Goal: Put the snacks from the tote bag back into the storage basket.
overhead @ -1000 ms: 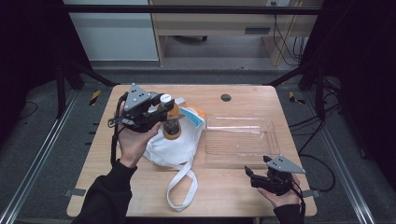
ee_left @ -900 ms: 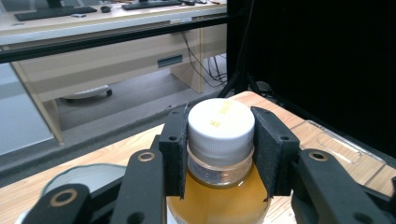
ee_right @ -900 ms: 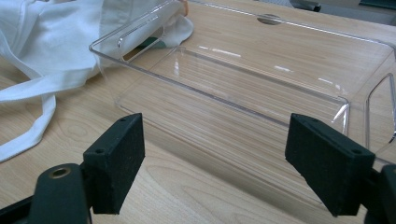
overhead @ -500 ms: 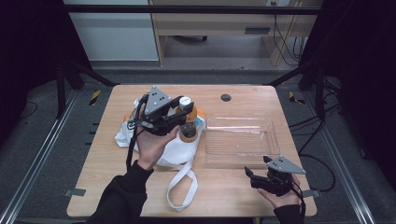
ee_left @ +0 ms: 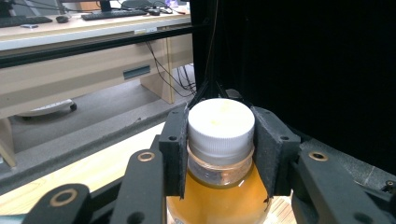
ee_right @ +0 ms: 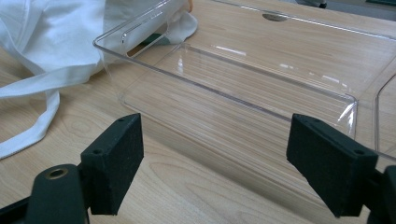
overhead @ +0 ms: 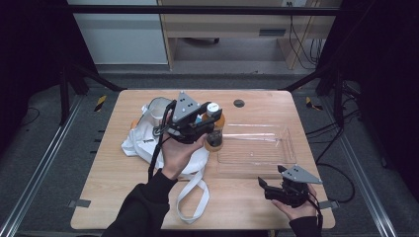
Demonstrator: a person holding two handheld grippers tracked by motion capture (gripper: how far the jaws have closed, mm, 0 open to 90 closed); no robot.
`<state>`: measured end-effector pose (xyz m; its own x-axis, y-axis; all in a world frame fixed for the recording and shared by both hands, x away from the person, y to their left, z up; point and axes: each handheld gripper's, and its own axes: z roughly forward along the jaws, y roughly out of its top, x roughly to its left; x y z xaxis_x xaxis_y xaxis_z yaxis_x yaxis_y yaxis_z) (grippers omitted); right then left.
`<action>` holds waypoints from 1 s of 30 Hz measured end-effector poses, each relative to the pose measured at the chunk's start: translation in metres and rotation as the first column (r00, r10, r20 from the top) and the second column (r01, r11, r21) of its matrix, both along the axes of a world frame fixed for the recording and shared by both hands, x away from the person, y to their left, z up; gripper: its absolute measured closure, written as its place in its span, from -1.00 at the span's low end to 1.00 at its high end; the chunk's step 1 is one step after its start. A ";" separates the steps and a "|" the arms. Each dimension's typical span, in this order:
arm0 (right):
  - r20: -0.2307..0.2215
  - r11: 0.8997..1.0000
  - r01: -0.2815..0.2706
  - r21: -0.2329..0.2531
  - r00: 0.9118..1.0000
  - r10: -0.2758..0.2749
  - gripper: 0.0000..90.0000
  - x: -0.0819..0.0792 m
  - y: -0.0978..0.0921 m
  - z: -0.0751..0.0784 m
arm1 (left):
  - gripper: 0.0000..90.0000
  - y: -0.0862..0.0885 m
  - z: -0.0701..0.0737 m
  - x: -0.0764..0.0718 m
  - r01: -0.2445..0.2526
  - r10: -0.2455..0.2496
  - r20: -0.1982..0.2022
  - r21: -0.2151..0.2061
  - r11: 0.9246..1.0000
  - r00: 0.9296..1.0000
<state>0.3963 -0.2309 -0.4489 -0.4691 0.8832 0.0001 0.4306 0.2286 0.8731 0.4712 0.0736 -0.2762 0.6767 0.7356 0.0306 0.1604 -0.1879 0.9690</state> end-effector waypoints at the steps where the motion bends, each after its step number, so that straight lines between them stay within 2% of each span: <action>1: 0.002 1.000 -0.001 -0.001 1.000 0.001 -0.58 0.000 0.000 0.000 | 0.30 -0.002 0.000 0.000 0.004 -0.004 0.000 -0.001 1.000 1.000; 16: 0.003 1.000 -0.007 0.006 1.000 0.007 -0.58 -0.003 -0.001 0.000 | 0.30 -0.025 -0.011 0.006 0.030 -0.030 -0.012 -0.014 0.999 0.999; 30: 0.005 1.000 -0.009 0.001 1.000 0.009 -0.58 -0.003 -0.001 -0.001 | 0.30 -0.044 -0.026 0.014 0.055 -0.054 -0.018 0.008 0.998 0.998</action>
